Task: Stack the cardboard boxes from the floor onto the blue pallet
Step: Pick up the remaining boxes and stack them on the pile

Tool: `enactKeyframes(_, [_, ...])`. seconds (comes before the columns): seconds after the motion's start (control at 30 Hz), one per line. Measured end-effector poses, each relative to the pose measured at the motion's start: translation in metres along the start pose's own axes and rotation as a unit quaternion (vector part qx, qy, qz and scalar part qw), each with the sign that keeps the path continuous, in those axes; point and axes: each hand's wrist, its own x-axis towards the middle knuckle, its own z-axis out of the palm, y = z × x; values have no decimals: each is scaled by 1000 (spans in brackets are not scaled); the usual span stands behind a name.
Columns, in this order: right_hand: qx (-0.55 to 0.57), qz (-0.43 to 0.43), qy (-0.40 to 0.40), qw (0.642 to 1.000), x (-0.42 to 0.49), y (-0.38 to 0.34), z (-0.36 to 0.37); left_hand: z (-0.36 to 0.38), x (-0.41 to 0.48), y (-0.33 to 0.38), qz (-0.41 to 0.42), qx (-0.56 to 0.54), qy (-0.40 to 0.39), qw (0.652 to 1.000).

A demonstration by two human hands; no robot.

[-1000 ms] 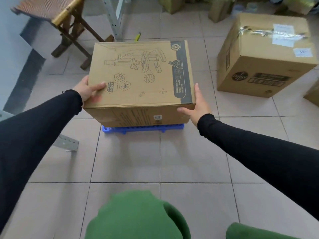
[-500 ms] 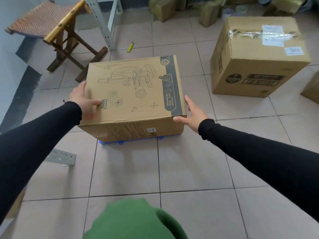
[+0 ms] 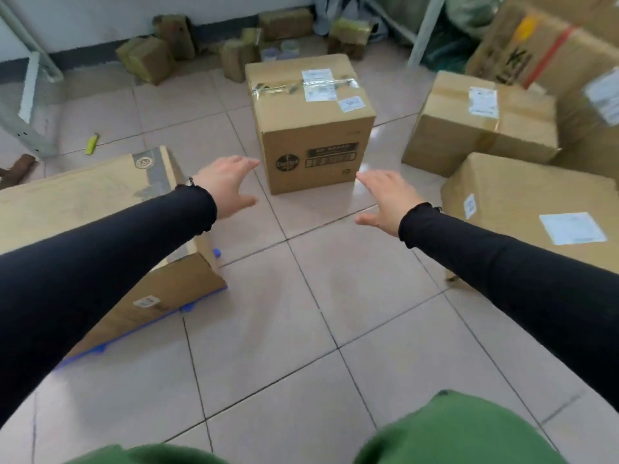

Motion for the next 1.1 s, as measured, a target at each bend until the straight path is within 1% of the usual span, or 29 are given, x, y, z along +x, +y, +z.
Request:
enactKeyframes(0.1, [3, 51, 16, 999, -32, 68, -11, 8, 39, 83, 69, 3, -8, 998])
enactKeyframes(0.27, [15, 152, 20, 988, -92, 182, -19, 34, 89, 212, 150, -16, -23, 988])
enactKeyframes(0.4, [33, 234, 19, 972, -145, 261, -17, 60, 112, 298, 187, -24, -45, 981])
enactKeyframes(0.53, [62, 310, 14, 949, -191, 326, -10, 87, 124, 365, 208, -17, -81, 975])
enactKeyframes(0.67, [67, 377, -14, 924, -225, 377, 6, 117, 140, 400, 191, -32, -120, 974])
enactKeyframes(0.8, [79, 445, -37, 891, -248, 410, 26, 141, 154, 415, 147, -67, -153, 975])
enactKeyframes(0.9, [84, 487, -70, 866, -260, 425, 45, 158, 158, 422, 109, -122, -170, 972])
enactKeyframes(1.0, [96, 520, -62, 846, -263, 434, 62, 174, 163, 425, 73, -191, -155, 966])
enactKeyframes(1.1, [112, 537, -46, 835, -260, 438, 73, 186, 168, 425, 51, -244, -168, 954])
